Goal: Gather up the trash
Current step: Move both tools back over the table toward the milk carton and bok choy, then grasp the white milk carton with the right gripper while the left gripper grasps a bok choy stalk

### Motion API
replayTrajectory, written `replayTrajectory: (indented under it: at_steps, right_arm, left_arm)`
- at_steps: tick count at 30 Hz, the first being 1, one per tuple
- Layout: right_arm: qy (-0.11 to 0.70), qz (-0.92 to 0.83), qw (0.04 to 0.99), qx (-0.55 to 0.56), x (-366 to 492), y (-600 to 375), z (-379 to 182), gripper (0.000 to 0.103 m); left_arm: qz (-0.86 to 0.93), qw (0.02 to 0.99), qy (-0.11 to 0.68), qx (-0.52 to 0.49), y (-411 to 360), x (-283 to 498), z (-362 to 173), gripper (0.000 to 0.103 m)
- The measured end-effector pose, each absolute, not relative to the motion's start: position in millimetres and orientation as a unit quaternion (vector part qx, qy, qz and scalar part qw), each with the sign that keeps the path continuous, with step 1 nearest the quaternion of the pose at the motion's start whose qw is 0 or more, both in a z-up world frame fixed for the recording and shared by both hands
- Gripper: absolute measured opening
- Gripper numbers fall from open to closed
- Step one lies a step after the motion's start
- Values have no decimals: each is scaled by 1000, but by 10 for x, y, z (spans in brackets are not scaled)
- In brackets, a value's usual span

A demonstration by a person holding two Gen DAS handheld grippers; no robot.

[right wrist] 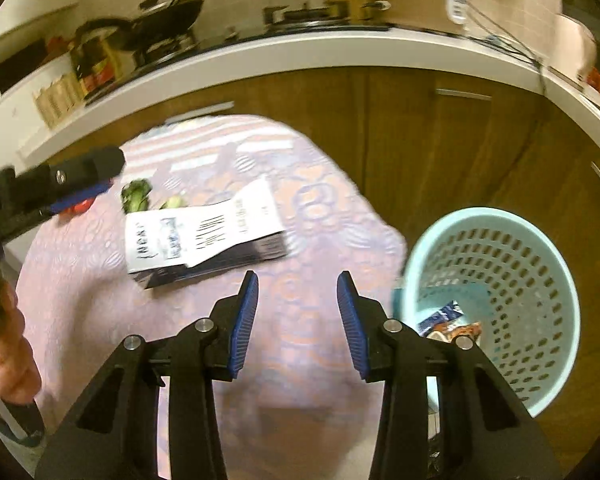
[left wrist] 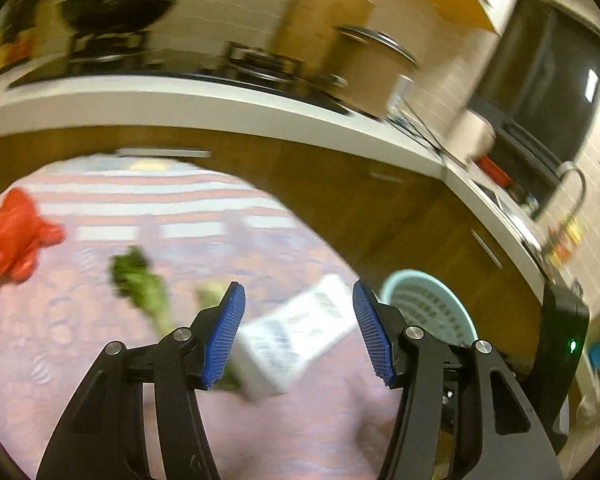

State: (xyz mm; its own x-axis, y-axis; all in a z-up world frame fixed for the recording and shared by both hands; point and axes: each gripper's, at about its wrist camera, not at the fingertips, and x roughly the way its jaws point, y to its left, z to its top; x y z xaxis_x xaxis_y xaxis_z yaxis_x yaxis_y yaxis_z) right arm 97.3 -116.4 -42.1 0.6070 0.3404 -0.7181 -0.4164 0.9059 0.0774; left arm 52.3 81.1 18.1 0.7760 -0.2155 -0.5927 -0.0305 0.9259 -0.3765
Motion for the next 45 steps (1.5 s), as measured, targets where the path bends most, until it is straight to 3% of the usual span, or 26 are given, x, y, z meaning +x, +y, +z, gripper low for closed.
replayTrajectory:
  at_steps: [16,27,28,31,35,43,45]
  right_arm:
    - [422,146,891,-86,1612,-615,-563,37]
    - [402,167,900,-11,1903,-630,-418,38]
    - [404,178,897,3,1826,-656,-406,42]
    - [406,207,889,37,1612,-660,-384,70]
    - [406,248,878,56,1328,-484,-362,88]
    - [462,218,858,54,1480,-102,-600,89]
    - [464,216,858,46,1491,-99,-627,84]
  left_arm:
    - [4,913,327,-243,1591,319,-10,55]
    - [4,910,334,-245,1659,313,-89,55]
    - [4,910,334,-247,1674,311,-97,55]
    - [5,906,338,-255,1714,333,-149,55]
    - [4,903,342,-260,1727,346,-197,55]
    - [2,903,341,-261,1715,342,-196,55]
    - [1,903,342,-260,1710,350,-198,55]
